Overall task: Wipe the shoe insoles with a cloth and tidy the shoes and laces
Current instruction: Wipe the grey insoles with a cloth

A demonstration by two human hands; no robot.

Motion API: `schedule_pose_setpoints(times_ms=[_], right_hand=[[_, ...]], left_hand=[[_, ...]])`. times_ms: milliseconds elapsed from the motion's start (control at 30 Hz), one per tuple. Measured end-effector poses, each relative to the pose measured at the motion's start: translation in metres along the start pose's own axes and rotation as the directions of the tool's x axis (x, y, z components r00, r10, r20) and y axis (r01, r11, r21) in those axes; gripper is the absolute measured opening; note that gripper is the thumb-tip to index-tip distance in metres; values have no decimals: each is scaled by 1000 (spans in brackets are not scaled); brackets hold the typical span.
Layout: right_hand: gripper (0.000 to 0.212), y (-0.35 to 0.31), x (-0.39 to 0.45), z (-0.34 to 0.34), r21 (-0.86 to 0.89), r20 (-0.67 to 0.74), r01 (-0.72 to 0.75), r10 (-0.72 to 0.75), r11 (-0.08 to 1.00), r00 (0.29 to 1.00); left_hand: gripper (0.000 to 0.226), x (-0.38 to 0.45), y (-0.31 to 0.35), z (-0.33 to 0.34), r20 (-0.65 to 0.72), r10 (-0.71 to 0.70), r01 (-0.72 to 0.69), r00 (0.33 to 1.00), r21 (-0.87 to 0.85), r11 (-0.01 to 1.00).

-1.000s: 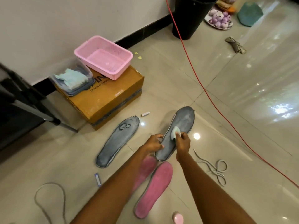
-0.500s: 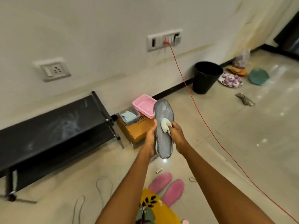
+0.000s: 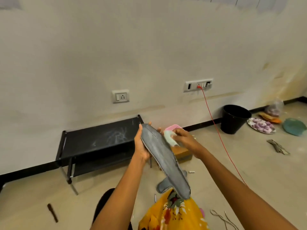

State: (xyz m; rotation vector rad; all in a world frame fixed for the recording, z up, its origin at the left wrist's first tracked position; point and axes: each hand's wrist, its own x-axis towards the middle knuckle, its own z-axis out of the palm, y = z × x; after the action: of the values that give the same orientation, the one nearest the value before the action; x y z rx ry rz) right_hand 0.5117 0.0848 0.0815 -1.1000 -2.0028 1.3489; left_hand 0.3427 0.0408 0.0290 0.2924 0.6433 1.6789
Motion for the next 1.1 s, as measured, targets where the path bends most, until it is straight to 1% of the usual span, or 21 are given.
schedule_pose_setpoints(times_ms=[67, 100, 167, 233, 300, 367, 433, 467, 500, 567, 633, 667, 733, 767, 800, 833, 867, 900, 967, 1033, 1100], right_hand=[[9, -17, 9, 12, -125, -256, 127, -156, 984, 954], [8, -23, 15, 22, -210, -296, 169, -227, 963, 928], [14, -32, 23, 48, -451, -238, 195, -328, 871, 914], [23, -41, 22, 80, -633, -194, 219, -426, 743, 883], [25, -50, 12, 106, -657, -184, 297, -529, 693, 828], [28, -51, 3, 117, -648, -122, 373, -574, 664, 809], [19, -52, 7, 113, -748, -120, 367, -656, 554, 745], [15, -53, 12, 106, -794, -133, 314, -653, 521, 746], [16, -54, 17, 99, -803, -154, 278, -634, 528, 758], [19, -59, 19, 99, -766, -213, 224, -567, 603, 795], [16, -53, 16, 110, -784, -206, 220, -578, 581, 790], [13, -51, 12, 121, -760, -156, 263, -559, 595, 815], [19, -46, -4, 129, -711, -11, 270, -393, 649, 919], [20, -45, -5, 126, -774, -57, 247, -452, 583, 890], [20, -47, -8, 128, -732, -64, 257, -440, 631, 896], [20, -47, -1, 116, -757, -25, 325, -521, 567, 853], [20, -50, 7, 104, -822, -72, 259, -544, 507, 836], [20, -52, 11, 98, -828, -127, 210, -539, 520, 833], [18, -54, 5, 101, -803, -146, 246, -579, 543, 802], [16, -55, -12, 119, -769, -21, 347, -564, 537, 826], [13, -52, -26, 128, -708, 61, 463, -606, 534, 793]], left_hand=[[66, -14, 2, -3, 22, -11, 11, 1000, 28, 1000], [69, -21, 3, -1, 23, -9, 8, 1000, 42, 999], [73, -31, 5, 6, 21, 2, -4, 1000, 92, 996], [67, -38, 11, 11, -7, 40, -39, 999, 117, 992], [58, -38, 21, 8, -40, 92, -88, 995, 88, 992], [57, -36, 30, 2, -28, 101, -101, 994, 15, 995], [59, -39, 30, -1, -11, 69, -69, 998, -24, 997], [61, -40, 28, 0, -7, 48, -48, 999, -16, 999], [64, -40, 26, 0, -6, 34, -34, 999, 2, 999], [65, -42, 24, 5, 0, 26, -26, 1000, 8, 1000], [59, -40, 25, 1, -3, 49, -49, 999, -16, 999], [58, -40, 28, -2, -6, 60, -60, 998, -51, 997], [60, -41, 32, -11, -5, 76, -76, 997, -100, 992], [63, -41, 32, -14, 3, 67, -67, 998, -103, 992], [64, -42, 30, -16, 0, 52, -52, 999, -80, 995], [63, -43, 28, -14, -13, 39, -40, 999, -60, 997], [62, -46, 28, -11, -24, 29, -30, 999, -37, 999], [62, -46, 29, -9, -28, 21, -22, 999, -15, 1000], [69, -46, 34, -8, -10, -9, 9, 1000, -4, 1000], [74, -45, 42, -15, -32, -15, 14, 999, -20, 1000], [76, -47, 47, -21, -62, -7, 5, 998, -27, 1000]])
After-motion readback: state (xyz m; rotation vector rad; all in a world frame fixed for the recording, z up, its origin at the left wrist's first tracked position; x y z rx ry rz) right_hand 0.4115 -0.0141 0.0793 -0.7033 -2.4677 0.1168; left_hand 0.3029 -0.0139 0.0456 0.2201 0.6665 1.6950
